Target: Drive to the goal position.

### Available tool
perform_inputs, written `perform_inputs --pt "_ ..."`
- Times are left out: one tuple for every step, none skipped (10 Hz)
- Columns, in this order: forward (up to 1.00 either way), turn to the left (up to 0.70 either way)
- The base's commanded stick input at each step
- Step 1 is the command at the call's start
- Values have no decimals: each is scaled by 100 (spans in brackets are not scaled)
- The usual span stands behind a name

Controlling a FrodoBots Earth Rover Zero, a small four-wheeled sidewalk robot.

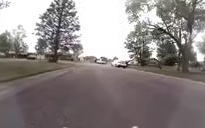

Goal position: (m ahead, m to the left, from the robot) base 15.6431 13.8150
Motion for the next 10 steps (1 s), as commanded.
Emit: perform_inputs --pt "70 0" --pt "70 0" --pt "70 0" --pt "70 0" --pt "70 0" --pt "70 0" --pt "70 0" --pt "70 0" --pt "70 0" --pt "70 0"
